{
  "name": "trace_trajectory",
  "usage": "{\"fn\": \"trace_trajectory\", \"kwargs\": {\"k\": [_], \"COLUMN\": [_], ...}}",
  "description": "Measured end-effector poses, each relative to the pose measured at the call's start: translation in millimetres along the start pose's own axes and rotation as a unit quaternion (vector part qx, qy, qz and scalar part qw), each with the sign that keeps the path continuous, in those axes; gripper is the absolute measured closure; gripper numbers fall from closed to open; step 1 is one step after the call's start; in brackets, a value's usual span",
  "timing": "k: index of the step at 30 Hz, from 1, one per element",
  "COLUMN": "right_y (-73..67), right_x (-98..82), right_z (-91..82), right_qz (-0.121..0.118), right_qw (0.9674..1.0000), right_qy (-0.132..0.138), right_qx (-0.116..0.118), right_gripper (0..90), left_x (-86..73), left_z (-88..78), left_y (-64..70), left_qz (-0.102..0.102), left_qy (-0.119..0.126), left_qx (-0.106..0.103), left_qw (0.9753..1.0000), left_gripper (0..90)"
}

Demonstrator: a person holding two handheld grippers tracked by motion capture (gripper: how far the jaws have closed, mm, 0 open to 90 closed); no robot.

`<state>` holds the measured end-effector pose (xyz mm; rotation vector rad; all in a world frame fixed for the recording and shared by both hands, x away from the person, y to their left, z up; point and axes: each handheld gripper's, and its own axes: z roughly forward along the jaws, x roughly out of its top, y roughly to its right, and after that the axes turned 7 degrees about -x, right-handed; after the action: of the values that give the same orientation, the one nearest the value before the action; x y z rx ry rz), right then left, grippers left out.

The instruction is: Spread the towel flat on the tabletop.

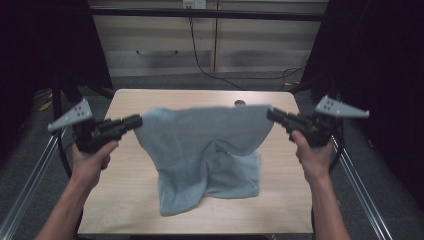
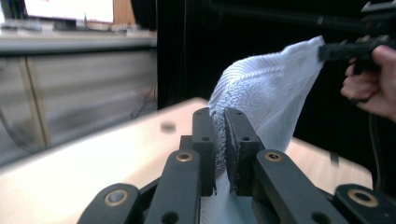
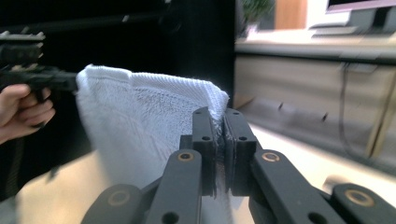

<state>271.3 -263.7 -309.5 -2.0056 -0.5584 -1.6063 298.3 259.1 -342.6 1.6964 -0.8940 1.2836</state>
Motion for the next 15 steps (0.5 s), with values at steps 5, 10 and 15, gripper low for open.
{"fn": "trace_trajectory", "kwargs": {"k": [5,10,15], "right_y": [-30.2,-63.1,-87.7], "right_x": [-68.0,-123.5,-154.3], "right_z": [-30.1,-62.1,-80.3], "right_qz": [0.003,0.011,0.020], "right_qw": [0.9977,0.9935,0.9878], "right_qy": [-0.061,-0.103,-0.142], "right_qx": [0.029,0.047,0.061], "right_gripper": [84.7,84.5,76.1], "left_x": [-54.6,-98.3,-119.1], "left_z": [-20.2,-40.5,-57.3], "left_y": [25.3,56.3,82.4], "left_qz": [-0.017,-0.053,-0.053], "left_qy": [-0.038,-0.059,-0.074], "left_qx": [-0.014,-0.047,-0.072], "left_qw": [0.9990,0.9958,0.9933], "left_gripper": [83.2,83.0,79.5]}}
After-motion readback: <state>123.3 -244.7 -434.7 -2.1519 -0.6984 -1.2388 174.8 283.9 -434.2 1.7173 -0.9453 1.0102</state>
